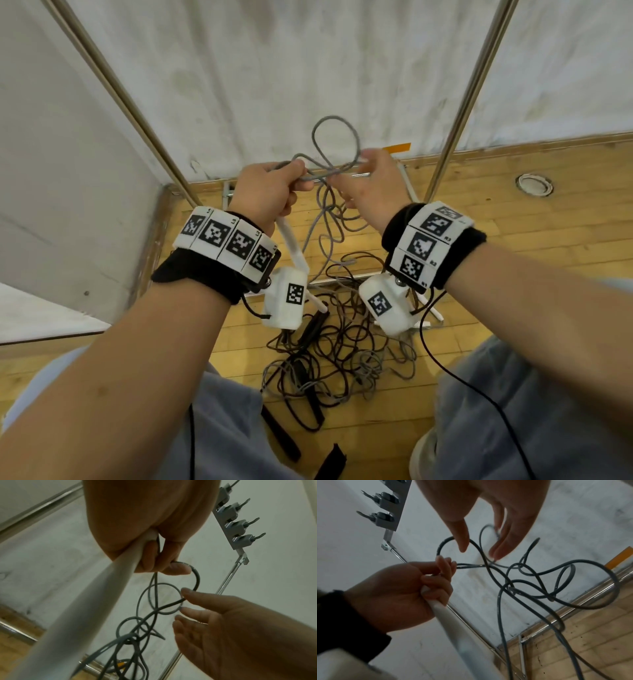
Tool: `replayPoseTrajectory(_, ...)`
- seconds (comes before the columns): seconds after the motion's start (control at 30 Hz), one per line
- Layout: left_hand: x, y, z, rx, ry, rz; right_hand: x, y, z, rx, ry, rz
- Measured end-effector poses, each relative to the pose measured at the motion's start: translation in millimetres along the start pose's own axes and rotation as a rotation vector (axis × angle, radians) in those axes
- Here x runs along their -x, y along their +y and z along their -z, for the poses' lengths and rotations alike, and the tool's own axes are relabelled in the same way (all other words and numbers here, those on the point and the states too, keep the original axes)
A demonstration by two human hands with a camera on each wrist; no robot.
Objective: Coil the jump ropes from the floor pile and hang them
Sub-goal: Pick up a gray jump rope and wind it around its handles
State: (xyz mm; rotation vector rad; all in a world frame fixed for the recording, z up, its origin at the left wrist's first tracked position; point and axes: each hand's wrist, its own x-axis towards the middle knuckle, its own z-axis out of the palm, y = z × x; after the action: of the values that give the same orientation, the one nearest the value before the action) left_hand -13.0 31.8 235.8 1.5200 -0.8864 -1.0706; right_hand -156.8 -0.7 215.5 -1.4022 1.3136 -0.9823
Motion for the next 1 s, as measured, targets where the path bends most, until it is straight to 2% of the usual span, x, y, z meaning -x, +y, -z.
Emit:
replayPoseTrajectory(0.07, -1, 0, -1, 0.027, -0.021, 0.013, 1, -1, -2, 0.02, -0.071, 0.031)
replayPoseTrajectory(0.17, -4, 1, -1, 0.051, -0.018, 0.009, 4, 3, -6, 0.138, -0.071, 0.22)
replayPoseTrajectory(0.27, -11, 0, 2, 0.02, 0.113, -0.038, 4, 3, -5, 0.245, -0.039, 0.347)
replayPoseTrajectory(0.3, -13, 0, 4, 0.016, 0.172, -0.058, 2, 3, -3, 0.273, -0.075, 0.357)
replayPoseTrajectory(0.37, -17, -1, 8, 0.03, 0.252, -0.111, -2, 0, 0, 0.33, -0.276, 0.293)
replayPoseTrajectory(0.43, -19, -2, 9, 0.01, 0.275, -0.188, -3, 0, 0, 0.423, -0.484, 0.187)
replayPoseTrajectory(0.5, -20, -4, 10, -0.03, 0.268, -0.242, -3, 2, 0, 0.45, -0.559, 0.128)
replayPoseTrajectory(0.57, -24, -6, 15, -0.042, 0.22, -0.226, -5, 1, 3, 0.344, -0.532, 0.119)
replayPoseTrajectory(0.67, -29, -12, 22, -0.027, 0.142, -0.127, -11, -8, 10, 0.077, -0.419, 0.135)
replayPoseTrajectory(0.8, -22, -14, 12, -0.023, 0.037, -0.052, -11, -23, 14, -0.345, -0.416, -0.064)
replayPoseTrajectory(0.87, -13, -16, 4, -0.085, -0.119, -0.03, -11, -29, 16, -0.509, -0.385, -0.125)
replayPoseTrajectory(1.0, 3, -27, -5, -0.351, -0.505, -0.049, -18, -38, 28, -0.774, -0.257, -0.214)
